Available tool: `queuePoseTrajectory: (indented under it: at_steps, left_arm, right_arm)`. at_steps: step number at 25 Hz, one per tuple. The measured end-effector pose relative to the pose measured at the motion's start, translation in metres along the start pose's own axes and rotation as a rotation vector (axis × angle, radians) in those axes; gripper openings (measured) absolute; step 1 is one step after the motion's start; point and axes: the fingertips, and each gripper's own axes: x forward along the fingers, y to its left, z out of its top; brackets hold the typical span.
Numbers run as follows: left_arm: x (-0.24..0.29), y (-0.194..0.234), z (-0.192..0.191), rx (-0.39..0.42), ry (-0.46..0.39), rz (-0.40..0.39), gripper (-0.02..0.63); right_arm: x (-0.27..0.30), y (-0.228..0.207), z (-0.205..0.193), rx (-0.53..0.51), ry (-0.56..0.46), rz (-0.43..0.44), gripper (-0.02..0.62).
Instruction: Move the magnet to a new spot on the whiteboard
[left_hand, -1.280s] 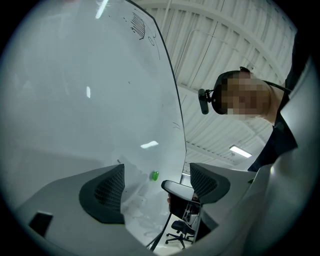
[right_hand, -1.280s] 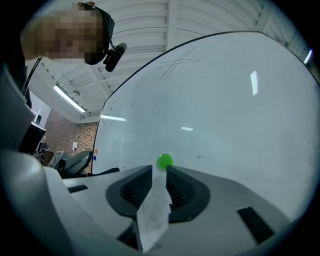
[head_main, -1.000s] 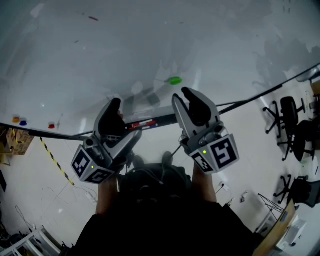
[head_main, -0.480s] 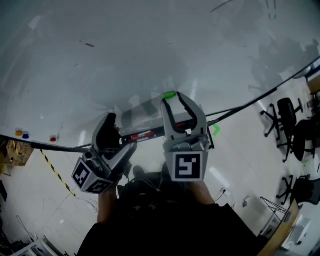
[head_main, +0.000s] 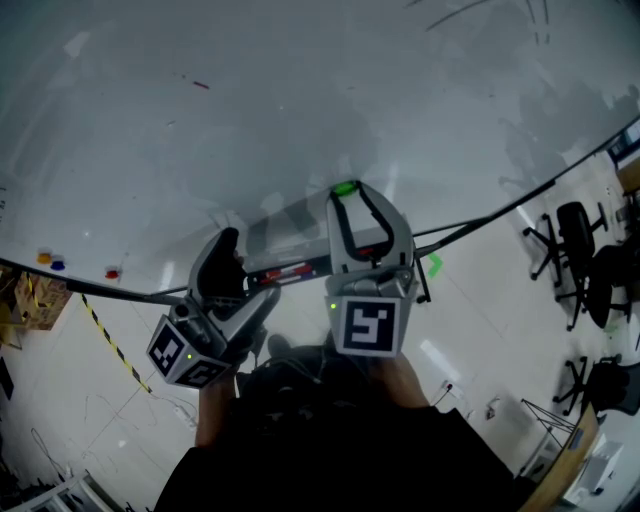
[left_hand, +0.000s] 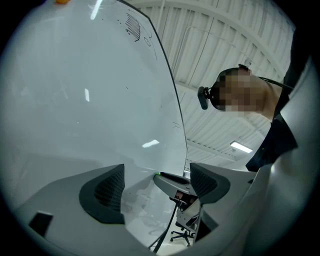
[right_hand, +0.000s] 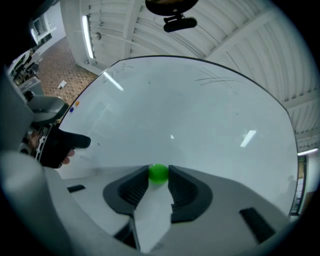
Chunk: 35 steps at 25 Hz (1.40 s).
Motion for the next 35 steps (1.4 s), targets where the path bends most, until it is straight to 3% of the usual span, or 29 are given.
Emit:
queuePoseTrajectory:
  at_steps: [7, 17, 35]
  left_arm:
    - [0.002, -0.005, 0.003, -0.010, -0.013, 0.015, 0.403]
    - [0.014, -0.018, -0.002, 0.015, -0.003, 0.014, 0.403]
    - [0.034, -0.043, -0.016, 0.082, 0.036, -0.013, 0.403]
  right_arm:
    - [-0.011, -0.004, -0.005, 0.065, 0.013, 0.070, 0.152]
    - [-0.037, -0.022, -0.001, 0.284, -0.056, 0.231, 0.152]
    - [-0.062, -0.039, 0.010, 0.265, -0.132, 0.278, 0.152]
